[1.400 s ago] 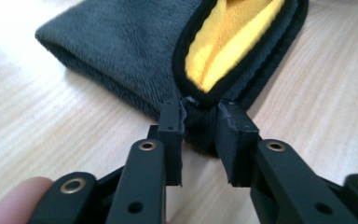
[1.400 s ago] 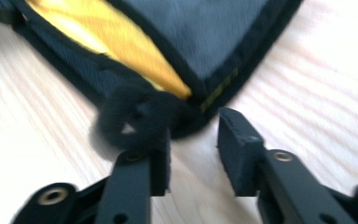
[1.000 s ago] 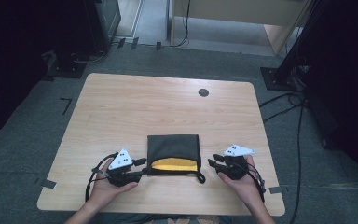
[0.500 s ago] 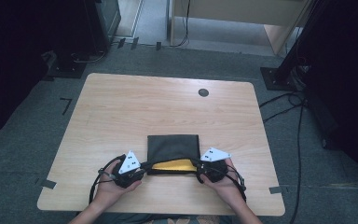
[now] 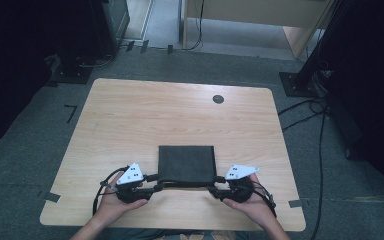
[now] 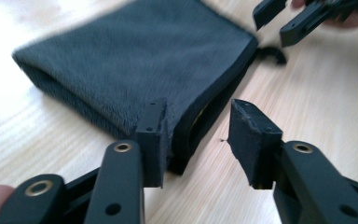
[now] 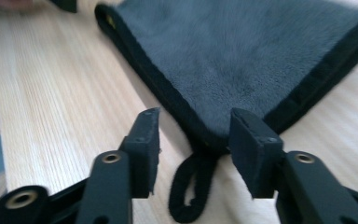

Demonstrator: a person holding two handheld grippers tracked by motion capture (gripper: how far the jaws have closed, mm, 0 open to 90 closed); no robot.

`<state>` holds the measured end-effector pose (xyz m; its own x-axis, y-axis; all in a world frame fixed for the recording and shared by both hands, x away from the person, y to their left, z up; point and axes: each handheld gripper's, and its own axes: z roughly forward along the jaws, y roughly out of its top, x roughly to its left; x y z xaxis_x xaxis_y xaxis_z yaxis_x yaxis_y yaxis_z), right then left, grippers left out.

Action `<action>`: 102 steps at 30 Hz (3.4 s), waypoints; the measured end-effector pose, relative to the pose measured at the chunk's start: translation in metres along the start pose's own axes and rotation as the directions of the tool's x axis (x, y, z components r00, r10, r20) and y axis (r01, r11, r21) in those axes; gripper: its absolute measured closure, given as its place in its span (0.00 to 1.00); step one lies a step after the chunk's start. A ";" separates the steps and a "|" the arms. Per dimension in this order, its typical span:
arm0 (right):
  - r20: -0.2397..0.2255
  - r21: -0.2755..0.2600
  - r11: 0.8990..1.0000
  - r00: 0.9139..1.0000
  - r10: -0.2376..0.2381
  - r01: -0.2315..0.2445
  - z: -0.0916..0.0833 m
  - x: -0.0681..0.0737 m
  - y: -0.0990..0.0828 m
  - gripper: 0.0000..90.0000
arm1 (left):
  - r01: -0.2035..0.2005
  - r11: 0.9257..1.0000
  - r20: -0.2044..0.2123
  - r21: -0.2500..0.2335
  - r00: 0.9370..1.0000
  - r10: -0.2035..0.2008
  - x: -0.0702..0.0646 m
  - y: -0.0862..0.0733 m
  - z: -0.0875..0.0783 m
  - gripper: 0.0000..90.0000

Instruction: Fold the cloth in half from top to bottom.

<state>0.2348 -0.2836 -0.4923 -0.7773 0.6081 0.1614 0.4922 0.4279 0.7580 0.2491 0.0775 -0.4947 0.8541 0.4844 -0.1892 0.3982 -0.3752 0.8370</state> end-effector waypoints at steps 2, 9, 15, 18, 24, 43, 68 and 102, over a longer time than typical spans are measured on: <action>0.004 -0.071 0.996 0.999 0.047 -0.046 -0.007 -0.006 0.005 0.60 | 0.031 0.999 -0.023 -0.033 0.999 -0.032 0.002 0.005 0.001 0.63; 0.249 -0.165 0.971 0.945 0.213 -0.176 0.014 -0.026 0.043 0.62 | 0.090 0.995 -0.210 0.039 0.974 -0.079 0.006 0.011 0.029 0.66; 0.285 -0.129 0.943 0.899 0.332 -0.307 0.052 -0.065 0.052 0.55 | 0.025 0.995 -0.240 0.099 0.971 -0.001 -0.005 -0.004 0.032 0.65; 0.280 -0.096 0.932 0.889 0.363 -0.350 0.069 -0.073 0.047 0.60 | 0.017 0.995 -0.254 0.102 0.967 0.009 -0.004 -0.005 0.031 0.63; 0.293 -0.080 0.953 0.907 0.303 -0.293 0.072 -0.072 0.048 0.82 | -0.038 0.990 -0.329 0.135 0.941 0.081 -0.012 -0.004 0.038 0.66; 0.389 -0.142 0.936 0.851 0.352 -0.323 0.112 -0.104 0.086 0.86 | 0.055 0.993 -0.499 0.106 0.867 0.006 0.042 0.022 0.062 0.58; 0.355 -0.181 0.924 0.853 0.382 -0.338 0.077 -0.100 0.065 0.49 | 0.132 0.990 -0.506 0.053 0.858 -0.087 0.065 0.033 0.066 0.54; 0.386 -0.181 0.947 0.866 0.318 -0.267 -0.035 -0.046 -0.005 0.10 | 0.256 0.966 -0.418 0.038 0.882 -0.217 0.063 -0.012 -0.042 0.08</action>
<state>0.2546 -0.3373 -0.4813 -0.3648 0.9210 0.1368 0.6027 0.1216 0.7887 0.2841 0.1456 -0.4948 0.5275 0.8389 -0.1343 0.6157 -0.2685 0.7409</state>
